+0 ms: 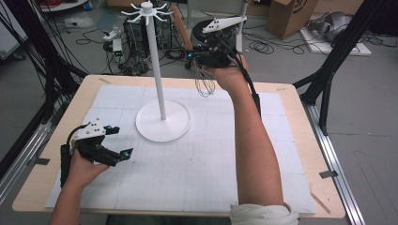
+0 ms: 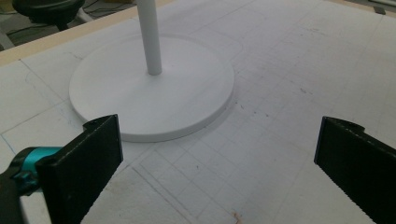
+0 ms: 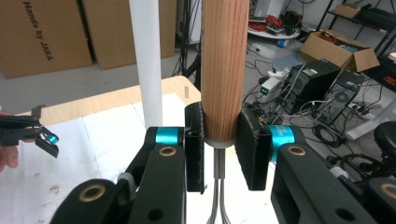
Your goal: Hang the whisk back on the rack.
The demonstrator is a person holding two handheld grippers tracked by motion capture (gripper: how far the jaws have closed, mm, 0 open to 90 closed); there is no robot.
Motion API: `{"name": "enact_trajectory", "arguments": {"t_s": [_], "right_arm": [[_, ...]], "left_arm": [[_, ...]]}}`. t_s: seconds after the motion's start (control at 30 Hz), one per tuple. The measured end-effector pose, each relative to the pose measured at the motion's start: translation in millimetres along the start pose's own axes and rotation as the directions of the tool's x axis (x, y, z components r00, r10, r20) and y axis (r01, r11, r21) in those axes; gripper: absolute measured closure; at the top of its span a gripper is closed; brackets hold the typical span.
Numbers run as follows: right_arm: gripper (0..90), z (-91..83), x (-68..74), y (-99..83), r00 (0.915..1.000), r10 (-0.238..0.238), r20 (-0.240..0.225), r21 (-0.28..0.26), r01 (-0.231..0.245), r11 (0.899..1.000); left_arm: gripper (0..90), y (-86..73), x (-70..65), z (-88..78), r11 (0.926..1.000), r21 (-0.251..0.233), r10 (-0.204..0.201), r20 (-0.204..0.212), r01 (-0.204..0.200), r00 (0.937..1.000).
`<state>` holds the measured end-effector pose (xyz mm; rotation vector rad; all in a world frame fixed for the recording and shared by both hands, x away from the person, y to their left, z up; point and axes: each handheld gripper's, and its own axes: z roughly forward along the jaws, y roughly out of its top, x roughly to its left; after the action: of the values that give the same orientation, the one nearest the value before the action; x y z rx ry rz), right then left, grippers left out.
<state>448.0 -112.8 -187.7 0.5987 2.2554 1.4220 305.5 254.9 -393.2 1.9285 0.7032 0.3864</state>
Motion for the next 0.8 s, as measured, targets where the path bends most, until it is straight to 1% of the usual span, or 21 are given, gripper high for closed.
{"name": "enact_trajectory", "arguments": {"t_s": [0.07, 0.1, 0.17, 0.23, 0.33, 0.53, 0.8], "right_arm": [[74.9, 1.4, 0.9, -0.2, 1.0, 0.005, -0.001, 0.003, -0.005, 1.0], [74.9, 2.0, 1.3, -0.1, 1.0, -0.002, -0.003, 0.003, 0.002, 1.0], [74.9, 3.0, 3.0, 0.0, 1.0, -0.001, -0.003, 0.007, 0.001, 1.0], [74.9, 3.9, 4.0, 0.7, 1.0, -0.008, 0.005, 0.01, 0.008, 1.0], [74.9, 5.3, 5.3, 2.9, 0.9997, -0.017, 0.018, 0.016, 0.017, 1.0], [74.9, 8.7, 6.0, 6.8, 0.999, -0.021, 0.039, 0.037, 0.02, 0.999], [75.0, 16.4, 1.8, 10.3, 0.9983, 0.0, 0.059, 0.063, -0.004, 0.998]], "left_arm": [[1.6, -0.1, 0.1, 0.1, 1.0, 0.0, 0.0, 0.0, 0.0, 1.0], [1.6, -0.1, 0.1, 0.2, 1.0, 0.0, 0.0, 0.0, 0.0, 1.0], [1.6, -0.2, 0.2, 0.3, 1.0, -0.002, -0.002, -0.001, 0.002, 1.0], [1.6, -0.1, 0.4, -0.1, 1.0, 0.003, 0.003, 0.0, -0.003, 1.0], [1.6, 0.0, 0.0, 0.0, 1.0, 0.0, 0.0, 0.001, 0.0, 1.0], [1.6, -0.1, 0.1, -0.4, 1.0, -0.002, -0.003, 0.003, 0.003, 1.0], [1.6, -0.5, 0.8, -1.1, 1.0, -0.004, -0.005, 0.001, 0.005, 1.0]]}}
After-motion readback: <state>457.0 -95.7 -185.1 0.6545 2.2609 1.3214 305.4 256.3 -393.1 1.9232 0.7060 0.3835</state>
